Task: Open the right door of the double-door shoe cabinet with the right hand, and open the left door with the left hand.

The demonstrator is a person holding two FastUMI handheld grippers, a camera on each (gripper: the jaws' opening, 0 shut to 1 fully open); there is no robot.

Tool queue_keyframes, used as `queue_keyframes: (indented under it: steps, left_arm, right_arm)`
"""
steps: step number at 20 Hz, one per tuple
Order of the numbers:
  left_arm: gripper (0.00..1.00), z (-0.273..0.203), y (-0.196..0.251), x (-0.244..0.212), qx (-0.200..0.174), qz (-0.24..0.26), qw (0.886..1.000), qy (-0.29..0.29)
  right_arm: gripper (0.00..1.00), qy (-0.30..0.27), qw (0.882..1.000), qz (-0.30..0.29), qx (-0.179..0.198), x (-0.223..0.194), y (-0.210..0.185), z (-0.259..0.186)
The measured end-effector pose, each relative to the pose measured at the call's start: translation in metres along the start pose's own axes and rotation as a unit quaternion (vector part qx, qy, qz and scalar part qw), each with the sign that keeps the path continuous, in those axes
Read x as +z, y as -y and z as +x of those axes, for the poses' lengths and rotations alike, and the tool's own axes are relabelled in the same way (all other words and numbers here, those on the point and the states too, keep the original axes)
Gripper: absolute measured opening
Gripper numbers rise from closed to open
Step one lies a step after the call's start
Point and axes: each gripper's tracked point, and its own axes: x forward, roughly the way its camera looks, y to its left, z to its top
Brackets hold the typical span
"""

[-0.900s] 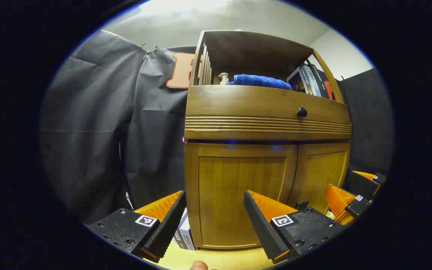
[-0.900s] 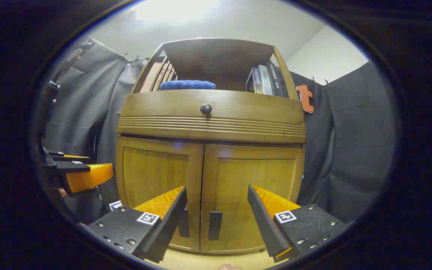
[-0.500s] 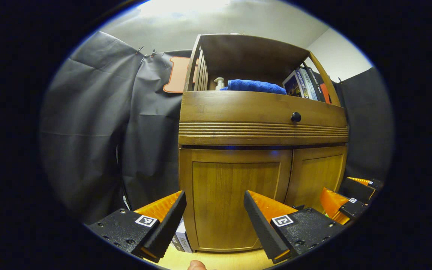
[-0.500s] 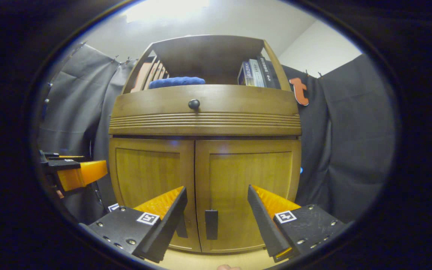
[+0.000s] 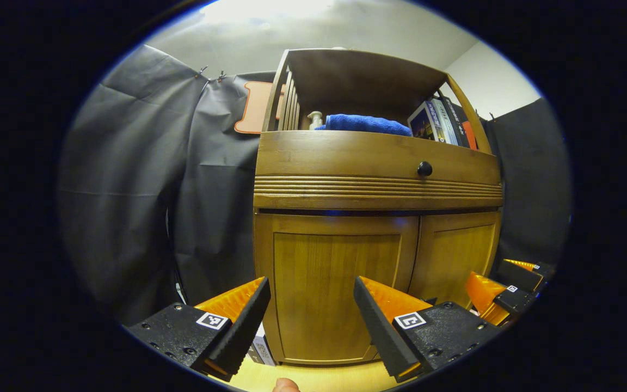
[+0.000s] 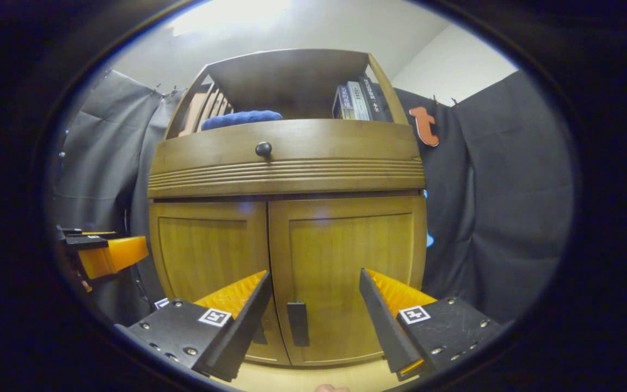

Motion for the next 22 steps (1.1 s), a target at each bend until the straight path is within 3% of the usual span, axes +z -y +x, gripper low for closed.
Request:
queue_keyframes:
  steps: [4, 5, 6, 10, 11, 12, 13, 15, 17, 19, 22]
  left_arm:
    - [0.92, -0.005, -0.003, -0.001, 0.006, -0.001, 1.000, -0.003]
    - [0.92, -0.009, -0.006, -0.002, 0.009, -0.001, 1.000, -0.003]
    - [0.92, -0.011, -0.010, -0.002, 0.012, -0.002, 1.000, -0.003]
    - [0.92, -0.021, -0.038, -0.009, 0.040, 0.010, 0.999, -0.012]
    - [0.95, -0.023, -0.047, -0.012, 0.051, 0.014, 0.998, -0.017]
    - [0.92, -0.024, -0.056, -0.013, 0.061, 0.017, 0.998, -0.021]
    - [0.96, -0.026, -0.064, -0.015, 0.069, 0.019, 0.997, -0.023]
    - [0.92, -0.027, -0.077, -0.017, 0.085, 0.020, 0.996, -0.028]
    - [0.92, -0.029, -0.086, -0.022, 0.096, 0.019, 0.995, -0.035]
    - [0.92, -0.029, -0.091, -0.024, 0.100, 0.016, 0.994, -0.040]
    - [0.92, -0.026, -0.090, -0.028, 0.097, 0.010, 0.994, -0.044]
  right_arm:
    - [0.98, -0.028, 0.999, -0.016, 0.005, -0.021, -0.005, 0.014]
    - [0.94, -0.042, 0.999, -0.019, 0.007, -0.032, -0.006, 0.019]
    - [0.98, -0.058, 0.998, -0.018, 0.012, -0.044, -0.010, 0.025]
    - [0.96, -0.112, 0.993, -0.027, 0.020, -0.090, -0.023, 0.054]
    - [0.85, -0.125, 0.991, -0.035, 0.019, -0.101, -0.026, 0.062]
    - [0.81, -0.138, 0.989, -0.041, 0.018, -0.112, -0.026, 0.070]
    - [0.76, -0.151, 0.988, -0.042, 0.017, -0.124, -0.027, 0.075]
    - [0.73, -0.170, 0.985, -0.035, 0.014, -0.139, -0.028, 0.088]
    - [0.62, -0.181, 0.983, -0.030, 0.005, -0.147, -0.027, 0.099]
    - [0.37, -0.187, 0.982, -0.017, 0.003, -0.150, -0.030, 0.100]
    - [0.29, -0.194, 0.981, -0.024, -0.012, -0.146, -0.025, 0.094]
